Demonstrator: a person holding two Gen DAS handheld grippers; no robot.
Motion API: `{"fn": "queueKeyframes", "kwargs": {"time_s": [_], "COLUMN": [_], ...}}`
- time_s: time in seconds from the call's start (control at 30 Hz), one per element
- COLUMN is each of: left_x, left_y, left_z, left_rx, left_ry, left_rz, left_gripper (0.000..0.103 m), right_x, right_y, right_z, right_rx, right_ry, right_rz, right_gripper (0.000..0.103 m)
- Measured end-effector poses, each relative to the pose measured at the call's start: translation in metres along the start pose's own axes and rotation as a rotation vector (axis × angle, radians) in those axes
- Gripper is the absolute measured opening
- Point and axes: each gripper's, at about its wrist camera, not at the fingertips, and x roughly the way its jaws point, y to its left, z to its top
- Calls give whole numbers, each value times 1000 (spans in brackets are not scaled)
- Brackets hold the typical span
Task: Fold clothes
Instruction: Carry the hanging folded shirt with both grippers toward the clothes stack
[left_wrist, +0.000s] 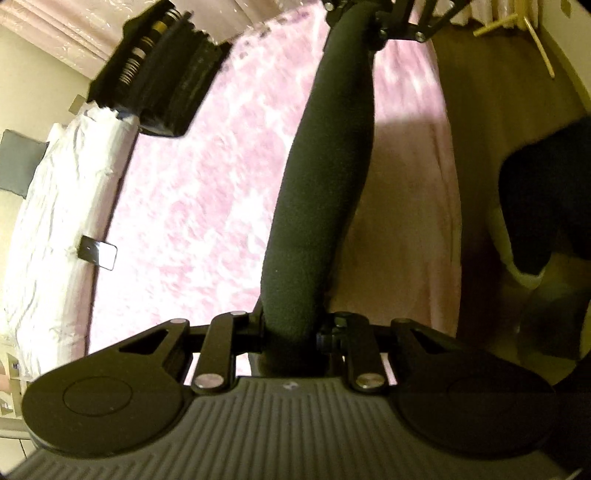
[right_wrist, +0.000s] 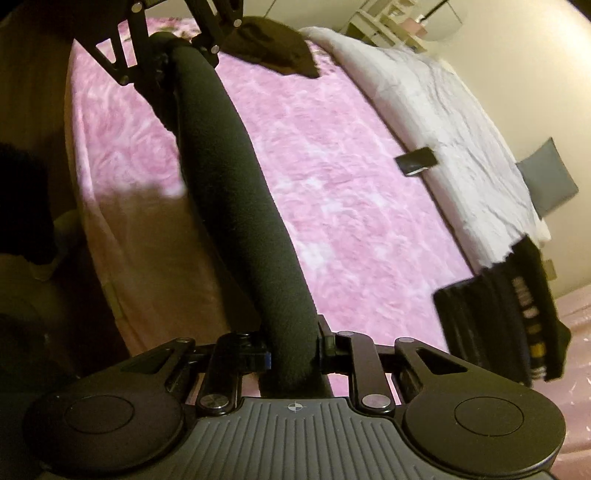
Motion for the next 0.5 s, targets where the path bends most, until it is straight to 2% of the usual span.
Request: {"fn": "queueKeyframes", "kwargs": {"time_s": [0.17, 0.33, 0.5], "left_x": [-29, -44, -51], "left_y": [23, 35, 50], "left_z": [60, 118, 159], "left_rx": [-1, 16, 26], "left_ry": [-4, -20, -37], "left_rz": [-2, 45, 74], "left_gripper": [19, 19, 19], "right_x": [-42, -77, -90], "right_y": [-45, -78, -105], "right_z": [-25, -52, -65], "right_rx": [13, 21, 42], "right_ry": [-10, -16, -9], "right_rz": [-44, -103, -148], "right_gripper": [19, 19, 19]}}
